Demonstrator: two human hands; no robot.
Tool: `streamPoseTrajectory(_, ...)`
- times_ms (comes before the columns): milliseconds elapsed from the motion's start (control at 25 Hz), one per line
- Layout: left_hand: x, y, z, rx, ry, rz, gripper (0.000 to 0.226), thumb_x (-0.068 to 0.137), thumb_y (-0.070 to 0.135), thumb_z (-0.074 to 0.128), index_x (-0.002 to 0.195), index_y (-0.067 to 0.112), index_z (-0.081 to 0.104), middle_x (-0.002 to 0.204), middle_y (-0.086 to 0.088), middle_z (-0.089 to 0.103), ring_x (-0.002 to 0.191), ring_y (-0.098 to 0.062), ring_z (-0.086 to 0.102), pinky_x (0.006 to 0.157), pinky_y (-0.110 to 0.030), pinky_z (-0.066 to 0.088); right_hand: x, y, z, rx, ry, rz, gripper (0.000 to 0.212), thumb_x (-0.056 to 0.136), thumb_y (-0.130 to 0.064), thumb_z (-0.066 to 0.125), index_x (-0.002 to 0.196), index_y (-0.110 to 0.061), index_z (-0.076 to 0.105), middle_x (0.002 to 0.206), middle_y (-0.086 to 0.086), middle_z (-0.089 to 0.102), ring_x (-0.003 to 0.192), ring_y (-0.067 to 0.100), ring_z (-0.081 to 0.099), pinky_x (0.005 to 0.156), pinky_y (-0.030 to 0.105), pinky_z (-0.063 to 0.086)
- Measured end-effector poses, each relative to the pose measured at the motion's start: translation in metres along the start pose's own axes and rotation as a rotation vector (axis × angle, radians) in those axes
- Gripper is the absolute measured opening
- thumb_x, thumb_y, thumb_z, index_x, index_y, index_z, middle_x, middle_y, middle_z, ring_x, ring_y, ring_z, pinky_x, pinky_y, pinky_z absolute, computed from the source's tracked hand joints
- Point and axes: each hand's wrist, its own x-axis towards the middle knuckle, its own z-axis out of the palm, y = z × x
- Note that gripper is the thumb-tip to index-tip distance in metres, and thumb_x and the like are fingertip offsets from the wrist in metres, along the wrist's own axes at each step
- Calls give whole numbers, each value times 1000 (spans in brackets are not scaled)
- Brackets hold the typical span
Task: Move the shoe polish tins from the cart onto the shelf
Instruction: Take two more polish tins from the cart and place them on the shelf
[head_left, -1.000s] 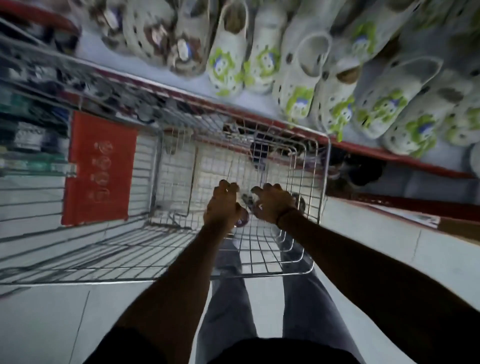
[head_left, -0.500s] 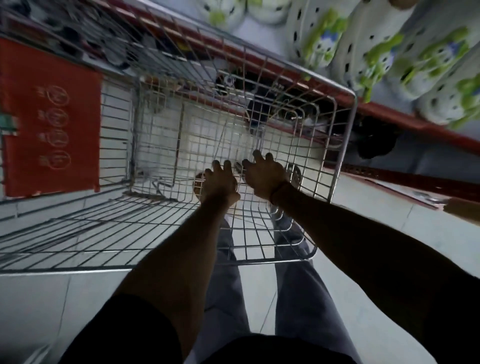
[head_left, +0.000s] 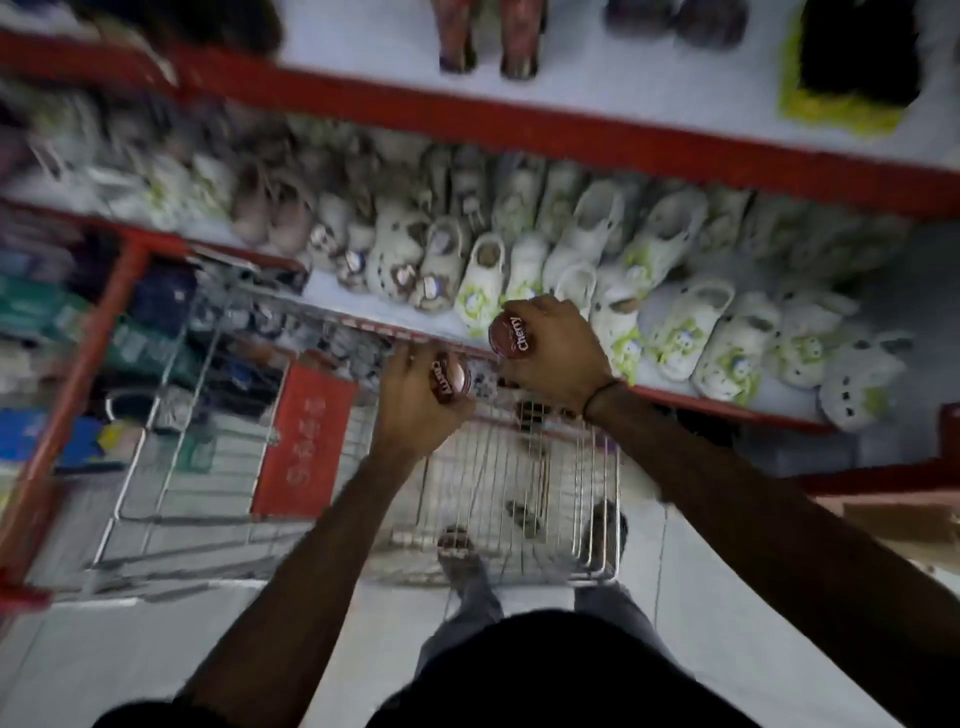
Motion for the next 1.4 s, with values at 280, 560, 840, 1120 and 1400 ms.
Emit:
streamPoseTrajectory(280, 65, 148, -84, -123, 198, 384, 57, 59, 29, 82, 108, 12, 59, 106, -8, 61, 99, -25, 54, 79, -24, 35, 20, -22, -157, 5, 474, 6, 55, 62, -43, 76, 106, -18, 56, 97, 3, 66, 90, 26, 59, 77, 35, 44)
streamPoseTrajectory(560, 141, 256, -55, -150, 130, 414, 56, 56, 45, 71, 102, 14, 64, 100, -7, 69, 97, -27, 61, 86, -40, 54, 49, 30, -231, -183, 538, 169, 51, 66, -46, 78, 101, -16, 58, 93, 12, 70, 86, 34, 67, 73, 40, 52)
streamPoseTrajectory(840, 197, 278, -29, -59, 28, 296, 34, 73, 42, 77, 79, 9, 74, 84, -16, 75, 87, -32, 71, 71, -33, 52, 91, 54, -241, -338, 366, 240, 35, 75, -40, 75, 93, -11, 67, 96, 17, 74, 93, 37, 70, 77, 39, 52)
streamPoseTrajectory(1120, 213, 278, -35, 85, 86, 409, 13, 78, 24, 79, 90, 17, 81, 94, -20, 70, 93, -34, 65, 80, -38, 52, 115, 68, -236, -454, 348, 157, 33, 83, -40, 69, 87, -8, 75, 94, 18, 72, 91, 36, 67, 77, 38, 54)
streamPoseTrajectory(1400, 233, 296, -50, 32, 8, 526, 34, 84, 13, 58, 113, 15, 74, 116, -12, 73, 107, -32, 67, 97, -41, 56, 128, 77, -251, -301, 428, 62, 42, 79, -35, 54, 115, -24, 73, 117, 5, 75, 107, 30, 67, 100, 40, 52)
